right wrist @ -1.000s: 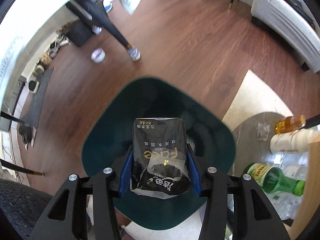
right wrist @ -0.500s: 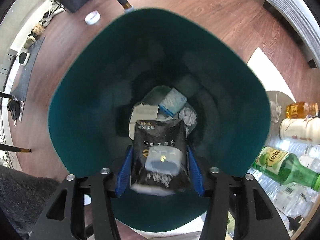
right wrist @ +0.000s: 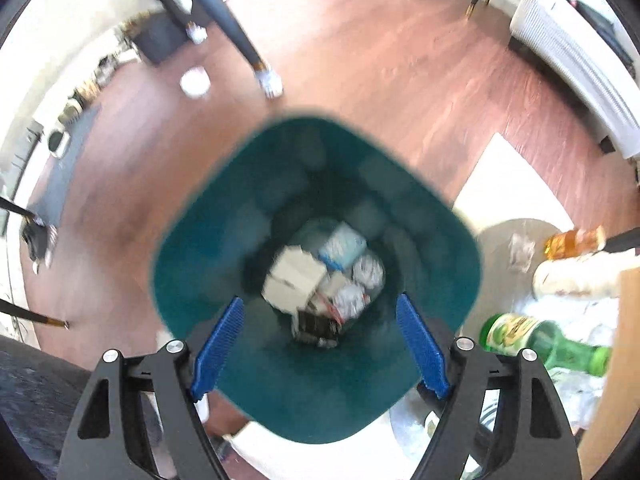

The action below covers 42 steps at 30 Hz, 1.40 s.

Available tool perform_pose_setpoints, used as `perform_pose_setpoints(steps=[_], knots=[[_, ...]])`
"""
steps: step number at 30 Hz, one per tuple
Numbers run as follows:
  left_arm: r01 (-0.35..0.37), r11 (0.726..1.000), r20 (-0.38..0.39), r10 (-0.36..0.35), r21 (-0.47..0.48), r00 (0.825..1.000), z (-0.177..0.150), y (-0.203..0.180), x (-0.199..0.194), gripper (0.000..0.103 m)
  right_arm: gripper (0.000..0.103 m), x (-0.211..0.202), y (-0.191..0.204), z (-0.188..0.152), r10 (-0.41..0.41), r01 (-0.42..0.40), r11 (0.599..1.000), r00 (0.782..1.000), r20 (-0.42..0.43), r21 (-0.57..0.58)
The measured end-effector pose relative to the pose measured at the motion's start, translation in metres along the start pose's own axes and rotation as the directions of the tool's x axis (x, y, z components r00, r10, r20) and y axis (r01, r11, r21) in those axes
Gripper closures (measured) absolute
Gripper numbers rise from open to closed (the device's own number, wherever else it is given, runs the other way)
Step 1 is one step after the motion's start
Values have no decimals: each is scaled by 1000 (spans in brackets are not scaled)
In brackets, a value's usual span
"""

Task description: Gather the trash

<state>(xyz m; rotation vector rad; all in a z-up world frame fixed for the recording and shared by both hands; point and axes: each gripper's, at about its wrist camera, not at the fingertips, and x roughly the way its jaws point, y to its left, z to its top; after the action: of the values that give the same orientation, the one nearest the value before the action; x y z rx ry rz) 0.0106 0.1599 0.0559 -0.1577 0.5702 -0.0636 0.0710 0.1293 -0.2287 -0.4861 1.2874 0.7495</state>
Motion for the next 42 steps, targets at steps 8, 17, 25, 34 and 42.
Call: perform_pose_setpoints(steps=[8,17,25,34,42], knots=[[-5,1000,46,4,21,999,14,-14,-37,48,23,-116,-2,18,-10,7,1000,967,255,15],[-34,997,61,29,75,998,12,-32,-64,26,21,-239,-20,-21,-137,108,990,864,484,87],[-80,991,73,72,108,995,3,-55,-66,5,10,-302,-55,-100,-250,164,966,795,553,202],[-55,986,61,46,157,997,-17,-84,-61,4,3,-347,-95,-199,-336,153,931,718,610,332],[-82,990,-19,85,116,996,-55,-82,-35,3,3,-346,-110,-239,-341,122,921,714,611,371]])
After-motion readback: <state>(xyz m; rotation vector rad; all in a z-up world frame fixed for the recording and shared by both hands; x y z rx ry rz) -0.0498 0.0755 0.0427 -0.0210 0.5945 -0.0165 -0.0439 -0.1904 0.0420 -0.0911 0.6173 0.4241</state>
